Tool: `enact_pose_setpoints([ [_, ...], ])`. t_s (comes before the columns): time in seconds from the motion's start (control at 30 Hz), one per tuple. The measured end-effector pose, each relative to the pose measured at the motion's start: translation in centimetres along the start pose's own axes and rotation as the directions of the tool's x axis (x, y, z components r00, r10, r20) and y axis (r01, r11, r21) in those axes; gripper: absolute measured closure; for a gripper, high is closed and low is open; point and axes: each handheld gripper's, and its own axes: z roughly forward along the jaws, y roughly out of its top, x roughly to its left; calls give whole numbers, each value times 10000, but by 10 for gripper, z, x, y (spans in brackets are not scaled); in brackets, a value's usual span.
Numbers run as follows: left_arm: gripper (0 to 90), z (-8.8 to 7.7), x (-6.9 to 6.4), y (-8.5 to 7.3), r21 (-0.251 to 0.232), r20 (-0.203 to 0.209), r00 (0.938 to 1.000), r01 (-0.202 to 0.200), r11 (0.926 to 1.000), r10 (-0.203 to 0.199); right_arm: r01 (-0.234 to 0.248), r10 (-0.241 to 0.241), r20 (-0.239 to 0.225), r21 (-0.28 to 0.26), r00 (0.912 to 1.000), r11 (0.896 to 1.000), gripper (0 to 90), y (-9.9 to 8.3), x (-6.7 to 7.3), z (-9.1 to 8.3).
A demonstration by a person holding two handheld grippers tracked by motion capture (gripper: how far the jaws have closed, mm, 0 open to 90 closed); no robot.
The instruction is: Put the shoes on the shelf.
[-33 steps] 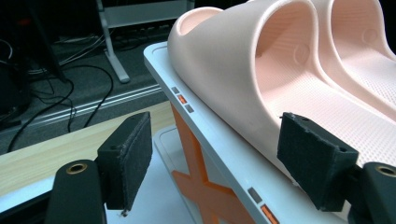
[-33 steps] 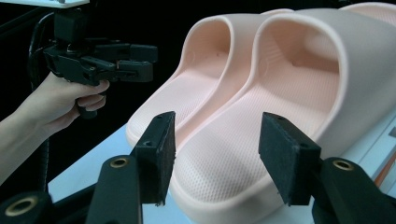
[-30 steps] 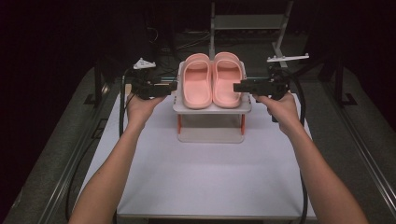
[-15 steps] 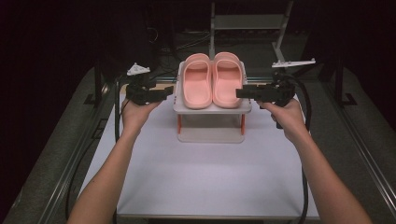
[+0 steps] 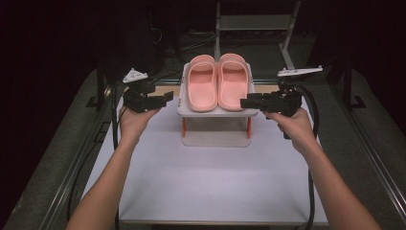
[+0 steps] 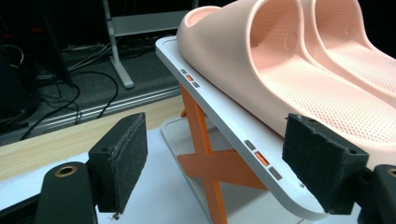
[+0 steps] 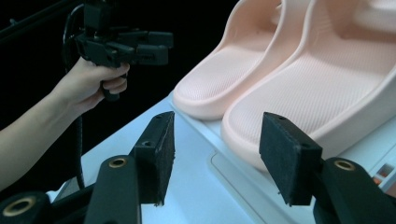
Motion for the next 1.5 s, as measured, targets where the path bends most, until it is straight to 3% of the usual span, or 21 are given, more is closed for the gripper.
enact_pose_setpoints([
  [0.43,201,-7,-2,-10,-69,-19,10000,-19,10000,18,-330,328,-239,-63,9992,9994,444,-24,-2,-1],
  [0.87,190,-11,-1,-26,0,46,9998,210,9998,-210,-389,382,-496,-137,9980,9991,438,-40,0,-4],
  [1.5,164,-17,-2,-42,18,-21,10000,88,10000,-88,-574,573,-599,-5,9966,9984,420,-67,-2,-6],
])
